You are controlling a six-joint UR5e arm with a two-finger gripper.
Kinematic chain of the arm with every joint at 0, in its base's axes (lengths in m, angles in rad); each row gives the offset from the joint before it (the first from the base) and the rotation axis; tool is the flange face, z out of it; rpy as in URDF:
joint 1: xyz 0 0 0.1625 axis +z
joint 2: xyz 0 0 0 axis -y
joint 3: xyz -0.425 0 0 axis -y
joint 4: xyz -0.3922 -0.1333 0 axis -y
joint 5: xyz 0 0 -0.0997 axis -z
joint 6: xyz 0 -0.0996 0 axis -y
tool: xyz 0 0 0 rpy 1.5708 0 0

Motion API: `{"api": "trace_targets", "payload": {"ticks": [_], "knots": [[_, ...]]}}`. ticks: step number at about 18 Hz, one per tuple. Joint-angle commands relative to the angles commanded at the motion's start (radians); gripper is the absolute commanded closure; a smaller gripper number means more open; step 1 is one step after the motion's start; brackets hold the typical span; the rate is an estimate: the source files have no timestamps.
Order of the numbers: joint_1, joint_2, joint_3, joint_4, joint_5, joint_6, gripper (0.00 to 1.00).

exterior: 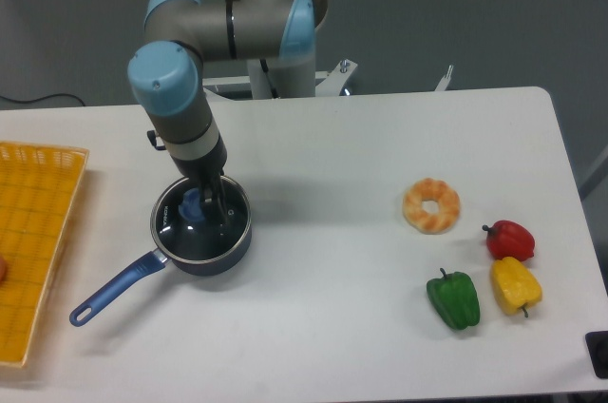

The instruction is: Open the lid

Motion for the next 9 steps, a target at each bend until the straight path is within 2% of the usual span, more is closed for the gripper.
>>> {"api": "trace_targets", "payload": {"ticks": [9], "knots": [[-0.006,-0.014,0.005,0.0,-0.032,-0.009,0.0]]}}
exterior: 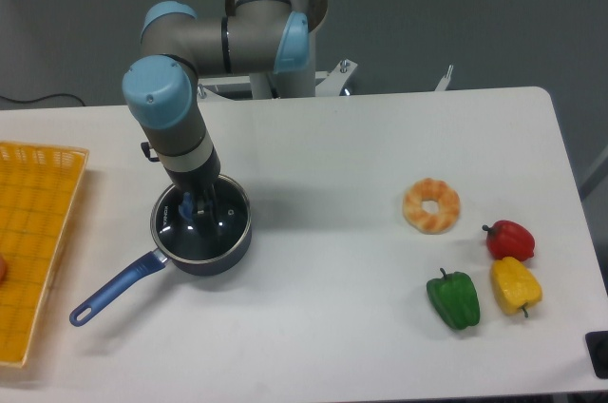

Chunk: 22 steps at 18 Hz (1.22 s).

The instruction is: Open the lid

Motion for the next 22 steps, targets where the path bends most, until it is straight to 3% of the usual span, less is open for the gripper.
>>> {"api": "trace_targets", "payload": {"ticks": [22], "knots": [[-0.012,-0.002,-0.005,-0.008,-0.031,-0.003,0.0]]}}
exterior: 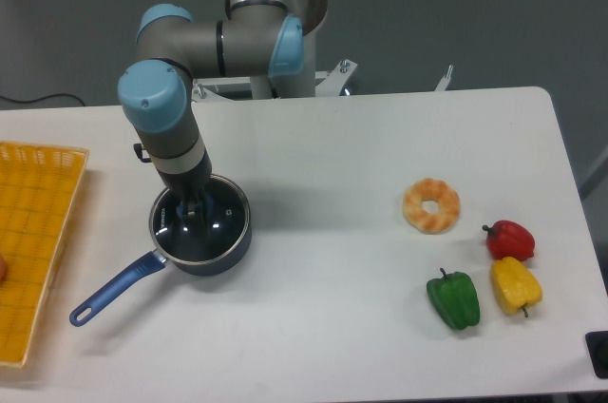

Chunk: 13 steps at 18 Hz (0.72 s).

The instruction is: Open the lid

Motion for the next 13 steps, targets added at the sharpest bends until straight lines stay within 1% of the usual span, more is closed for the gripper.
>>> {"api": "trace_targets", "payload": {"ticks": [13], "knots": [[-0.021,-0.012,-0.008,-0.012,0.011,-0.005,0.0]]}}
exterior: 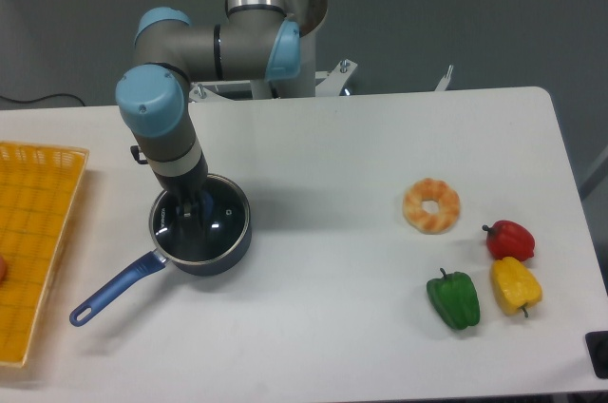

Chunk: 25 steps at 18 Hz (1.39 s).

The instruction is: Open the lid

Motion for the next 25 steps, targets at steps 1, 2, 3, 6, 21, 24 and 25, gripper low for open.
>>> {"api": "trace_targets", "payload": {"ticks": [1,2,3,6,21,24,25], "knots": [[-0.002,-0.002,-0.002,0.0,0.002,-0.006,0.0],[-0.003,-0.002,0.0,0.0,0.002,-0.018,0.0],[-0.003,-0.003,0.0,0.0,0.002,-0.024,0.0],[-0.003,-0.003,0.0,0.0,0.002,-0.026,0.0],[-0.009,-0.002,0.003,-0.003,0.0,-0.054,0.04],[-0.009,0.0,0.006,-0.011,0.0,-0.055,0.07],[-0.009,0.0,0.011,-0.021,0.0,-0.055,0.09]]}}
